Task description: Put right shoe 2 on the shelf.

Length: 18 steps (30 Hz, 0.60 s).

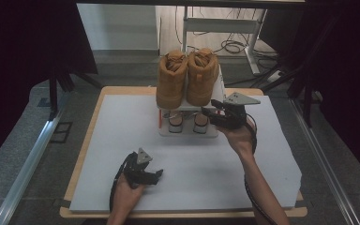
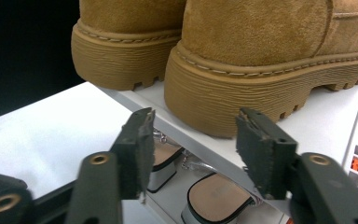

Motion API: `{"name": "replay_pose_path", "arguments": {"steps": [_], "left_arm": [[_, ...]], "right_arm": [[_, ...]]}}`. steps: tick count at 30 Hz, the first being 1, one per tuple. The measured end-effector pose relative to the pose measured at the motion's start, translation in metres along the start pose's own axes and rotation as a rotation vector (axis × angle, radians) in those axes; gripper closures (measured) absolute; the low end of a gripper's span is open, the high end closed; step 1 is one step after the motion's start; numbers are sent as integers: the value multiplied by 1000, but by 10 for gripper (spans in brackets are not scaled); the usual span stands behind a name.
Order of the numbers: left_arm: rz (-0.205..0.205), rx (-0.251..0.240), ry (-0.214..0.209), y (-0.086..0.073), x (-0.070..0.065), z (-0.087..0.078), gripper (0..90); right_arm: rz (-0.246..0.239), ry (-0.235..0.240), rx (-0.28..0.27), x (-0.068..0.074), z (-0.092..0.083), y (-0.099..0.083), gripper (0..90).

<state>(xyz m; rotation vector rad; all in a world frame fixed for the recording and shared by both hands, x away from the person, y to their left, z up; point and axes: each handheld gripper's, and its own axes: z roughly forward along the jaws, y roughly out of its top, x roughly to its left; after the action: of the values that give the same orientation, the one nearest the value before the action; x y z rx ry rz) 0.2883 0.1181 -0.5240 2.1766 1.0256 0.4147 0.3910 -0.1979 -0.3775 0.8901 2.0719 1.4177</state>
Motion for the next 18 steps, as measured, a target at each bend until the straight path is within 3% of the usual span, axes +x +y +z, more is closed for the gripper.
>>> {"name": "replay_pose_path", "arguments": {"steps": [7, 18], "left_arm": [[2, 0, 1, 0, 0, 0, 137], [-7, -5, 1, 0, -1, 0, 137]], "right_arm": [[-4, -2, 7, 1, -6, -3, 365], [5, 9, -6, 2, -15, -5, 344]]}}
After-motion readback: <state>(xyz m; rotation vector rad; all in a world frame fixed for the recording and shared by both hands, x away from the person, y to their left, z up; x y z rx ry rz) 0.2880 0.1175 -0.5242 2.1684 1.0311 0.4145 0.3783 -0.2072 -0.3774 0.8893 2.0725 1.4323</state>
